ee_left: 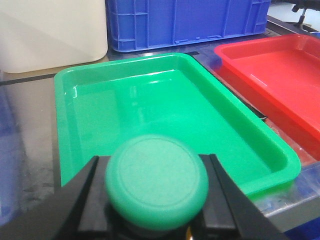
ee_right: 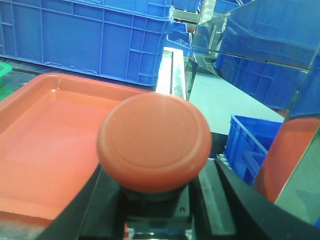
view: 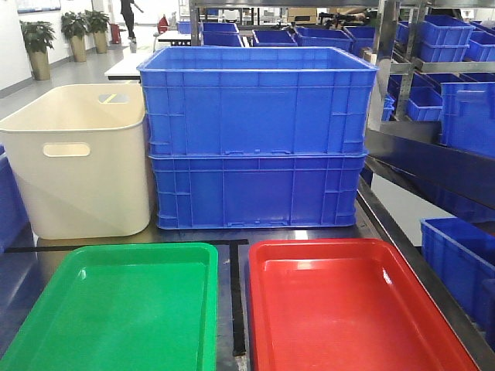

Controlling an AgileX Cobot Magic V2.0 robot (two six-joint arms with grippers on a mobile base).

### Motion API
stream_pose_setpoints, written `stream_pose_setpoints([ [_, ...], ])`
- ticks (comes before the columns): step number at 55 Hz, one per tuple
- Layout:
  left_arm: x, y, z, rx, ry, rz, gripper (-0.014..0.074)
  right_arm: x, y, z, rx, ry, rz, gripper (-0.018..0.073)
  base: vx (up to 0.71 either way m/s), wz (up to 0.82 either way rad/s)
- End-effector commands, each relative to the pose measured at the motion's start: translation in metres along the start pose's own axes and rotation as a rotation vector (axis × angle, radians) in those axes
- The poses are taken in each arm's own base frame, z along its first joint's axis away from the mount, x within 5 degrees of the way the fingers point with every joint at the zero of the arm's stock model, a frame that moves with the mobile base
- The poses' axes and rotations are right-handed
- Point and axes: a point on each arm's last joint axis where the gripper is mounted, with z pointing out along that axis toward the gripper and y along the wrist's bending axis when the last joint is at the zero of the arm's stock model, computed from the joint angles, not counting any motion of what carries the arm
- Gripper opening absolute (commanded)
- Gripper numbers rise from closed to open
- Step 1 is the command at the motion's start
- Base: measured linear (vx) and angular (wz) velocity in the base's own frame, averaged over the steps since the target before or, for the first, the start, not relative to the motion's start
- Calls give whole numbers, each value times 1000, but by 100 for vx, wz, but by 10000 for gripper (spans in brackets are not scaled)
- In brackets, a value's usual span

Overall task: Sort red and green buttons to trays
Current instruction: 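Move the left gripper over the green tray, right over the red tray, then lower both buttons onto the trays and open both grippers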

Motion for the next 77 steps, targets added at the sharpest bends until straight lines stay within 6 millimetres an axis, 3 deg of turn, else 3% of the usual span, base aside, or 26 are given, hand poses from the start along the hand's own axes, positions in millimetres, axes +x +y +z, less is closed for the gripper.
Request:
stream_pose_setpoints([
  [1,-18,-3,-4,28,-117,-4,0,-19,-1,-3,2,-119,-16,-10,0,0],
  [31,-24,-5,-5,47,-187,-4,0,-27,-1,-2,-7,-200,-5,-10,0,0],
  [41,-32,-9,9,76,-246,-1,0,-36,2,15,-34,-265,44,-10,0,0],
  [52,-45,-17,52,137,-326,1,0,-42,8,63,-79,-298,100,-10,0,0],
  [64,-59,-25,116,155,-277,7,0,-49,32,139,-251,-232,25,-10,0,0],
  [69,-56,-27,148,153,-213,7,0,-41,47,177,-327,-182,18,-10,0,0],
  [77,-46,-30,183,160,-174,4,4,-19,57,216,-369,-109,22,-10,0,0],
])
